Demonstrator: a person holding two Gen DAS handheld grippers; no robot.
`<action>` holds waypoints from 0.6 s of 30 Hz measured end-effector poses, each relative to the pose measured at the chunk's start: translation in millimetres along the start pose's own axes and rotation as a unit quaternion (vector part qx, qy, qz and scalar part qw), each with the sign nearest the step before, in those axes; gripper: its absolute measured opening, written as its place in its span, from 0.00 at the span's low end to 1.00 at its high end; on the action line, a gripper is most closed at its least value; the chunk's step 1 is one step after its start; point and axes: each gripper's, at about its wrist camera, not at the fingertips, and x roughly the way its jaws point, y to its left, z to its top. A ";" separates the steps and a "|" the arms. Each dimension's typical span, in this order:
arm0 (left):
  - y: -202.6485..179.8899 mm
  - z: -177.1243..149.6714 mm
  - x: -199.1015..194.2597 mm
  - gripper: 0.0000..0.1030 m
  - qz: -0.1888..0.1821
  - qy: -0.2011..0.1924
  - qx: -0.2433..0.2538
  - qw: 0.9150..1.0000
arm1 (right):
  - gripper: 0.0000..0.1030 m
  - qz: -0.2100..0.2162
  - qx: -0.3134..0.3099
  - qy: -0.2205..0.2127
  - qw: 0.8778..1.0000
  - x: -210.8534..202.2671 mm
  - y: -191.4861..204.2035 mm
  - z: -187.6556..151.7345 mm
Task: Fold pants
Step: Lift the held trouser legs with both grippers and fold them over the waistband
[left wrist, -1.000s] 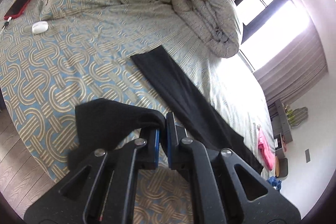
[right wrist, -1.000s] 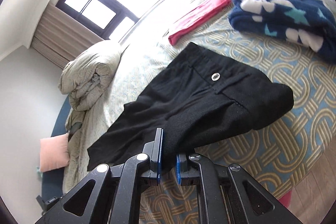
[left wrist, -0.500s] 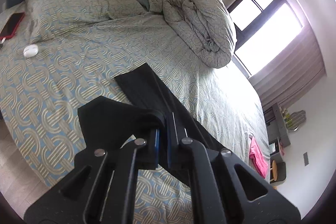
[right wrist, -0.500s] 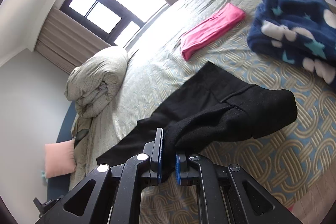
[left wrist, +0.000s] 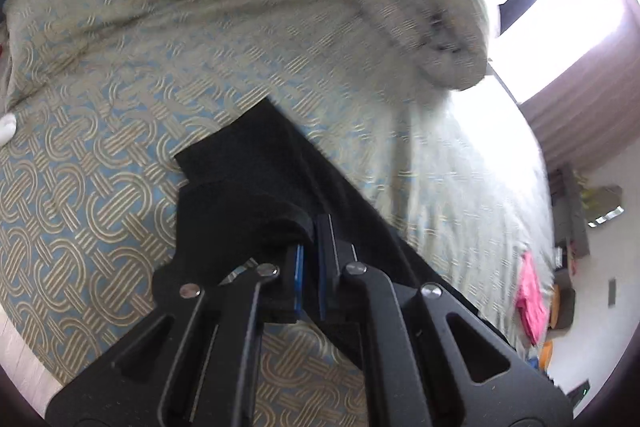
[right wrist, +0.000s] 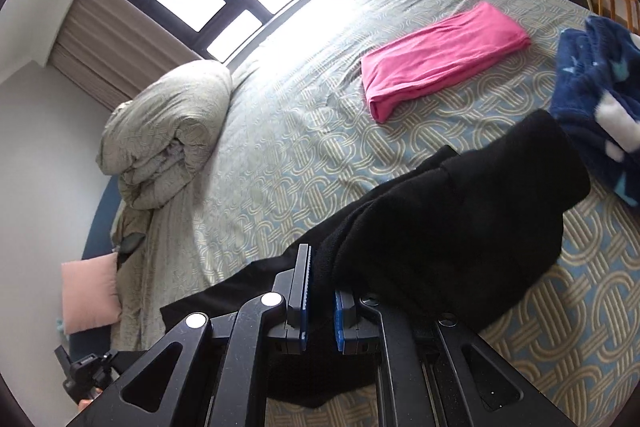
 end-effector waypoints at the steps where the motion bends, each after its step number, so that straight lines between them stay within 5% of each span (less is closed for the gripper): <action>1: -3.9 4.7 10.7 0.06 0.010 0.011 0.002 1.000 | 0.08 -0.007 0.004 0.011 1.000 11.1 1.1 6.4; 11: -40.0 51.2 118.7 0.06 0.092 0.102 0.004 0.990 | 0.08 -0.086 0.043 0.095 0.991 118.7 -7.2 60.4; 18: -42.4 66.1 158.5 0.06 0.118 0.134 -0.016 0.984 | 0.08 -0.125 0.069 0.138 0.980 173.2 -21.1 70.9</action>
